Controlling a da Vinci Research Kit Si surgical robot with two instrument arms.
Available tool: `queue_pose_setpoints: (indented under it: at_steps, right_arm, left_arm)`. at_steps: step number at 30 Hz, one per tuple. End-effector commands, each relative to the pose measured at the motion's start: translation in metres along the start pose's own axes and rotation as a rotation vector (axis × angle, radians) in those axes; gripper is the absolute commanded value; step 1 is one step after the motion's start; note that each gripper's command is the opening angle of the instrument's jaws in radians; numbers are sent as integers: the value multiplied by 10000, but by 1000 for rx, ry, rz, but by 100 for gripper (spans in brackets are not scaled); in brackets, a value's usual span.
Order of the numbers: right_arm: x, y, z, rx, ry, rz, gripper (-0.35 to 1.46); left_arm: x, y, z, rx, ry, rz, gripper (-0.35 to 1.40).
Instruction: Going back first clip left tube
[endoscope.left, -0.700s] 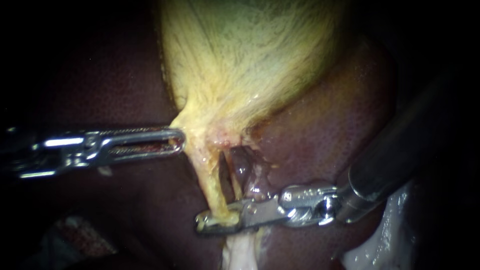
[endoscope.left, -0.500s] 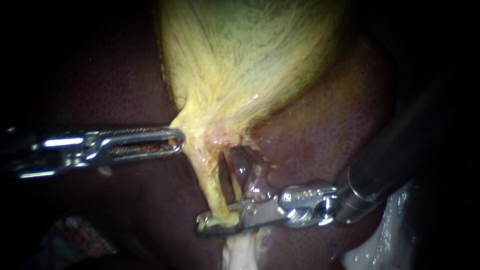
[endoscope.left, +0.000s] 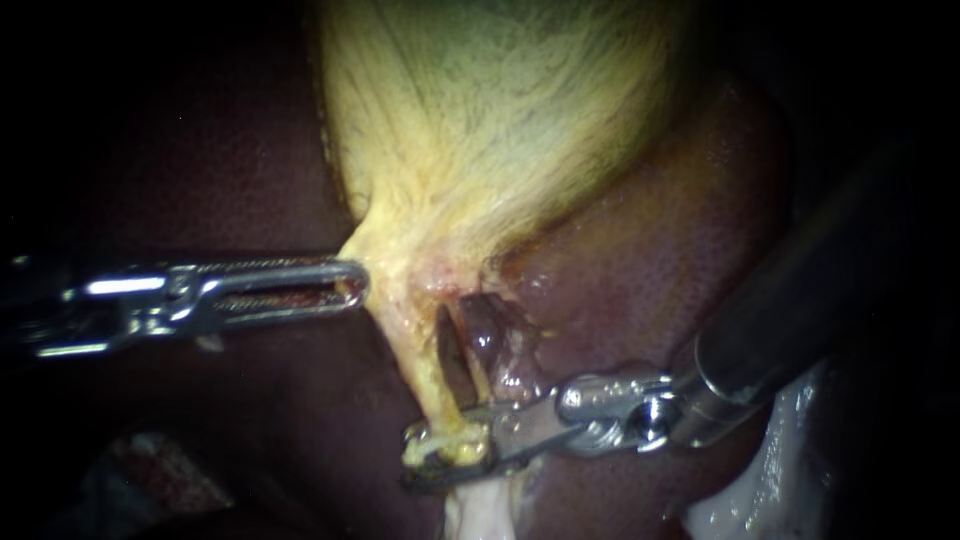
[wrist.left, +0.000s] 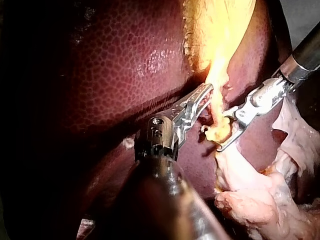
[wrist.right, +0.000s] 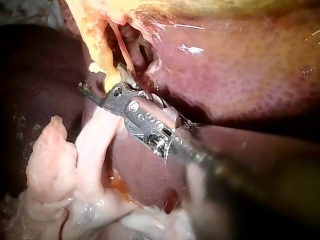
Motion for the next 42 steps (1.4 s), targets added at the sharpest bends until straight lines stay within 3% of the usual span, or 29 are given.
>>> queue_pose_setpoints:
  at_steps: [1,2,8,19,28,35,42]
  right_arm:
    - [2,2,-1,-35,0,-28,60]
    - [3,4,-2,-75,-3,-57,60]
    - [3,8,-16,-111,-11,-114,60]
    - [1,2,-50,-104,-9,-120,60]
    - [12,-9,-103,-118,-12,-170,60]
    - [24,-10,-153,-154,-25,-205,60]
    - [28,-9,-178,-174,-36,-231,60]
  left_arm:
    - [0,0,0,1,0,0,-1]
    - [0,0,-1,1,0,0,-1]
    - [0,0,-1,1,0,0,-1]
    - [0,1,-2,1,0,1,-1]
    - [1,7,-1,-1,-1,1,0]
    - [1,13,2,-4,-2,2,0]
    - [4,25,7,-7,-5,4,0]
